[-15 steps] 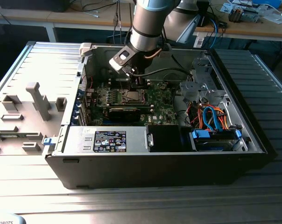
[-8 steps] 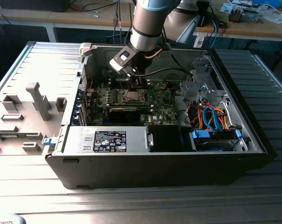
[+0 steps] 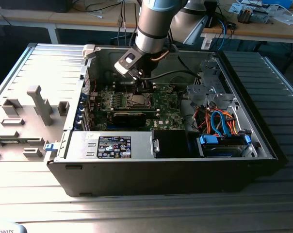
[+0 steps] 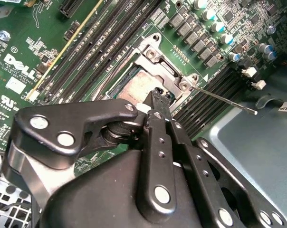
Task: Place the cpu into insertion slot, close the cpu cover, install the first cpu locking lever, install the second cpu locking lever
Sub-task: 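Install the first cpu locking lever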
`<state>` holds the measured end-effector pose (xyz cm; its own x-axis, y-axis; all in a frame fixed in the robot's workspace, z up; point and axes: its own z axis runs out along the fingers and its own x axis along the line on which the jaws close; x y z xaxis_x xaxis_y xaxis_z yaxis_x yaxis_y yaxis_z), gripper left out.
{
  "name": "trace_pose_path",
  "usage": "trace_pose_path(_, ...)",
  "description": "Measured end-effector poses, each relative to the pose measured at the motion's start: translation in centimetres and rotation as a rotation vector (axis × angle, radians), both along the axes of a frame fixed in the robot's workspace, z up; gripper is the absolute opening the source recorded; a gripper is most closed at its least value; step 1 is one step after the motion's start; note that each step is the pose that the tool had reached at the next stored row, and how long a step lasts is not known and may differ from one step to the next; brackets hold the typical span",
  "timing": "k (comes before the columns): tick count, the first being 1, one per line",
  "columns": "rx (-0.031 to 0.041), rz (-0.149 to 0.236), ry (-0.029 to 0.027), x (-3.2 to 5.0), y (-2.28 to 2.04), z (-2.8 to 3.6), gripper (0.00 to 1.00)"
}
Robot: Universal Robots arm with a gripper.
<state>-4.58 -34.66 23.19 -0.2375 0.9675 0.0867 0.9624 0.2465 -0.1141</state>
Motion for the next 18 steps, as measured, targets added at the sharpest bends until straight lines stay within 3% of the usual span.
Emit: trace_pose_path(18,-0.0012,0.084,0.0001,0.02,0.0,-0.02,0.11)
